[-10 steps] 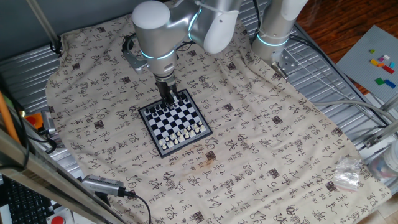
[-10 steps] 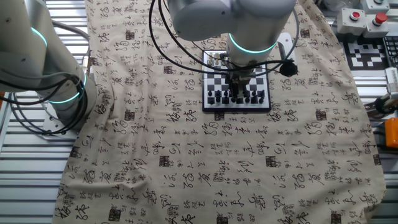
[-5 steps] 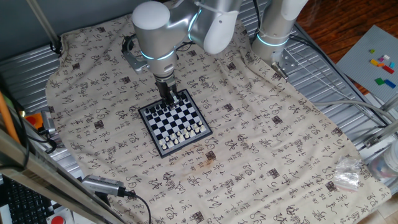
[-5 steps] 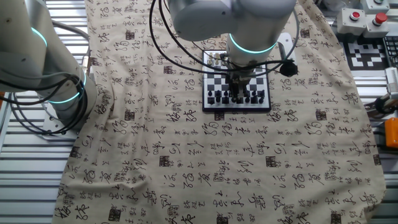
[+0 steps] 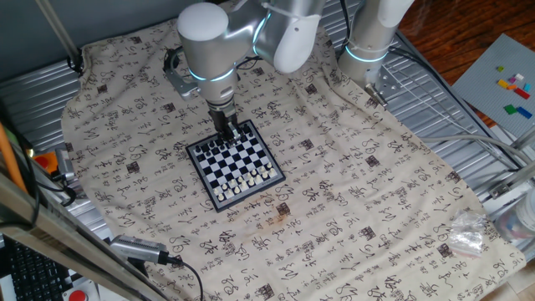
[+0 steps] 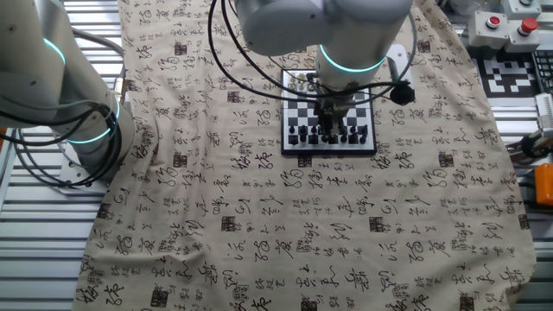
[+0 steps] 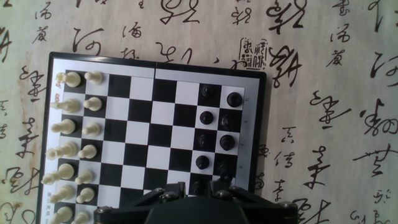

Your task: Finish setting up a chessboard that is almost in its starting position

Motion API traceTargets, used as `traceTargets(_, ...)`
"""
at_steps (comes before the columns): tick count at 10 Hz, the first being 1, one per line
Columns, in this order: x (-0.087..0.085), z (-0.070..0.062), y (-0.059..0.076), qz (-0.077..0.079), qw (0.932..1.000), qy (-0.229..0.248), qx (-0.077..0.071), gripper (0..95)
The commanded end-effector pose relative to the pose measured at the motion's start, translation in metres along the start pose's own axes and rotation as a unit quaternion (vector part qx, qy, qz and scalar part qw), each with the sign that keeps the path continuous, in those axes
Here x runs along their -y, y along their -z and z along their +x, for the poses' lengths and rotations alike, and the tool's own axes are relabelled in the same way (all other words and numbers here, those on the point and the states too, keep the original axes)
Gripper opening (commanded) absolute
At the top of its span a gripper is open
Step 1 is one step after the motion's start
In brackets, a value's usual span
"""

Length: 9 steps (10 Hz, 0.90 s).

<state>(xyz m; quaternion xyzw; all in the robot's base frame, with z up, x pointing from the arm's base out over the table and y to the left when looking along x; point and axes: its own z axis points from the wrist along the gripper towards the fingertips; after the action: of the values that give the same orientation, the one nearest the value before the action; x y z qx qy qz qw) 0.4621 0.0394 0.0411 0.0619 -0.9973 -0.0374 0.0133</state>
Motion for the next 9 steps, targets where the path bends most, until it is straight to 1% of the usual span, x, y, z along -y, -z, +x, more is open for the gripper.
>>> traceTargets(1,-0.001,0.0,0.004,0.0,1.0,-0.001,-0.003,19.0)
traceTargets(3,-0.003,0.001,0.011,0.0,1.0,-0.005,-0.006,19.0)
traceTargets(4,-0.005,0.002,0.016,-0.001,0.9999,-0.01,-0.006,0.0)
traceTargets(5,-0.009,0.002,0.024,-0.001,0.9998,-0.018,-0.007,0.0)
traceTargets(6,-0.014,0.001,0.034,-0.003,0.9996,-0.024,-0.012,0.0)
traceTargets(8,-0.021,-0.004,0.053,0.002,0.9994,-0.026,-0.021,0.0)
traceTargets(9,-0.023,-0.006,0.058,0.002,0.9995,-0.025,-0.02,0.0)
